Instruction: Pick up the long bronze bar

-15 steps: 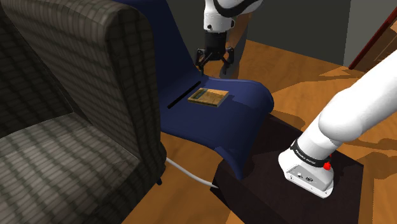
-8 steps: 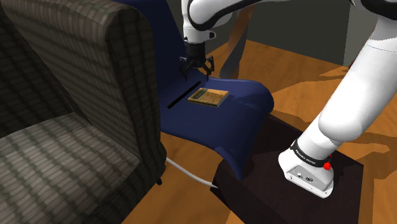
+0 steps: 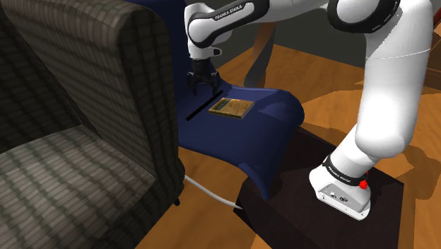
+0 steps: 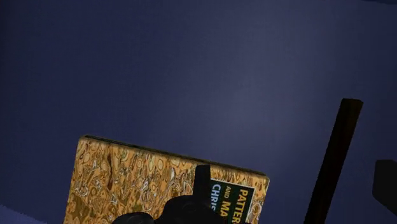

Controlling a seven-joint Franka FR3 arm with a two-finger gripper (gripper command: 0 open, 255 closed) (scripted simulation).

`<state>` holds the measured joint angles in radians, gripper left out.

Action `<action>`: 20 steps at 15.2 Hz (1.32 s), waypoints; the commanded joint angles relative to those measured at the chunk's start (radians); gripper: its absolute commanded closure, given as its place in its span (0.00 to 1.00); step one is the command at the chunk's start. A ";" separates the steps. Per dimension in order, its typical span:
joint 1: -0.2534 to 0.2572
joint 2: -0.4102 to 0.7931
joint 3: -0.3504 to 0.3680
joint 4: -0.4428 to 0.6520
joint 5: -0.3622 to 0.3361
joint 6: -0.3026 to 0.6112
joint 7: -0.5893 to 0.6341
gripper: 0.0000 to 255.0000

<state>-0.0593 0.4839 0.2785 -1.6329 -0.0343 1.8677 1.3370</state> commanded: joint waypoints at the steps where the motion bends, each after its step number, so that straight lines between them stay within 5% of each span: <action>1: 0.014 0.082 -0.018 0.082 -0.006 -0.014 0.056 0.00; 8: 0.043 0.403 -0.085 0.465 0.000 -0.117 0.206 0.00; 18: 0.047 0.459 -0.091 0.458 -0.006 -0.055 0.202 0.00; 19: 0.046 0.458 -0.091 0.457 -0.006 -0.054 0.202 1.00; 20: 0.046 0.459 -0.091 0.457 -0.006 -0.054 0.202 1.00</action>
<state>-0.0132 0.9416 0.1879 -1.1763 -0.0399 1.8131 1.5390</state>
